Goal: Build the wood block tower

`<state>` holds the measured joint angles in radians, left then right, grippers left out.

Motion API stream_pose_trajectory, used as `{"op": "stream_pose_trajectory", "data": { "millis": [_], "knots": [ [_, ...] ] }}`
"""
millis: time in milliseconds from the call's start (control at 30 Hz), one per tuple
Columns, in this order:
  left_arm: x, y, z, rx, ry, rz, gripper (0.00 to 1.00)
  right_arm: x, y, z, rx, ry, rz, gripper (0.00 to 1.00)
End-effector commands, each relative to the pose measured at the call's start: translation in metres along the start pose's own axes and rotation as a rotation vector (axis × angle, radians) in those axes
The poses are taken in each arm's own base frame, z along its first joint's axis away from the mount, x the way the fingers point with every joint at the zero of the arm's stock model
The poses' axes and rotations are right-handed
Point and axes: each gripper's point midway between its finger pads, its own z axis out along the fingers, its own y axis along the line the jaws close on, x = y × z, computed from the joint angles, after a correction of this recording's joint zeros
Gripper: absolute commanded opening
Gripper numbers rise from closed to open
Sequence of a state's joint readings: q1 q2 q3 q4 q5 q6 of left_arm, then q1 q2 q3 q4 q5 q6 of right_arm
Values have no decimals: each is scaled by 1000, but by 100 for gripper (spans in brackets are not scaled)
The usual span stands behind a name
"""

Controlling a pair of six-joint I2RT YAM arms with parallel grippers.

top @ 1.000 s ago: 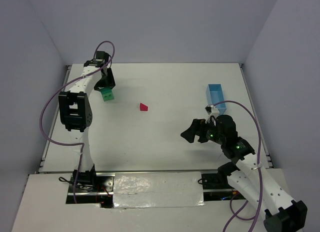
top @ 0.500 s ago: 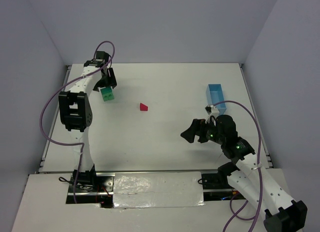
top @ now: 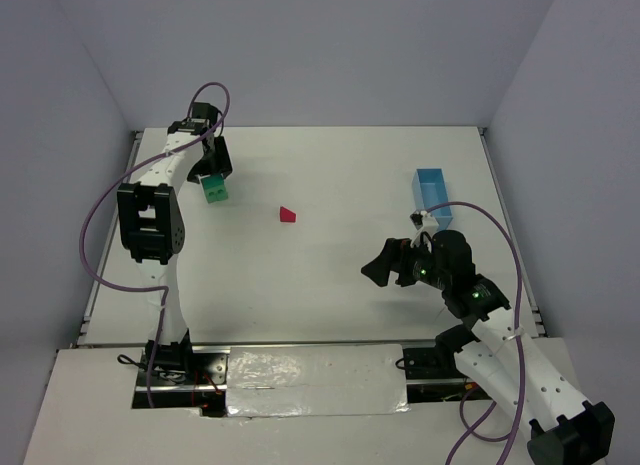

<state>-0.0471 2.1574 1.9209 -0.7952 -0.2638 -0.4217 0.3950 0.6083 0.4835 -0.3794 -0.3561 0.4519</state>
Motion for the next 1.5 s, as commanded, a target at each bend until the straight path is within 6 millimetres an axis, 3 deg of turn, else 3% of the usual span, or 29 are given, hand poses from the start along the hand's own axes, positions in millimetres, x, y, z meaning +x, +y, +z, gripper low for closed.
{"op": "stream_pose_trajectory", "data": {
  "millis": [0,467,767,967,1033,1067,1100,1133,1167,1200,1267,1300,1333,1367,1400,1433,1467],
  "knots": [
    [-16,1,-16,13,-41,0,80,-8,6,1,-30,-32,-28,100],
    [-15,0,-18,21,-34,13,78,-8,5,1,-27,-31,-27,100],
    [-21,-4,-32,54,-62,-18,99,-8,6,1,-29,-28,-29,100],
    [-41,-13,-84,100,-187,-17,99,-8,5,1,-24,-29,-28,100],
    [-43,-16,-111,113,-232,-7,100,-8,4,2,-19,-30,-27,100],
    [-32,-28,-116,131,-229,24,99,-8,4,2,-19,-30,-26,100],
    [-34,-33,-140,167,-278,32,100,-9,3,2,-16,-32,-26,100],
    [-20,-51,-148,208,-286,77,99,-9,3,2,-15,-31,-26,100],
    [-14,-57,-160,229,-297,92,99,-9,2,2,-9,-30,-25,100],
    [-11,-57,-187,262,-331,97,100,-12,1,2,2,-34,-25,100],
    [15,-65,-205,298,-324,127,99,-16,1,3,18,-40,-17,100],
    [16,-55,-234,326,-383,103,99,-19,2,6,12,-45,-12,99],
    [35,-46,-228,312,-356,88,100,-22,8,8,-13,-50,9,99],
    [39,-32,-253,341,-411,62,99,-26,15,10,-48,-58,16,98],
    [43,-26,-258,348,-435,47,100,-25,19,19,-69,-35,32,97],
    [60,-13,-246,312,-413,40,100,-35,30,25,-114,-55,26,97],
    [67,-1,-260,328,-450,27,100,-38,36,40,-114,-18,10,97]
  ]
}}
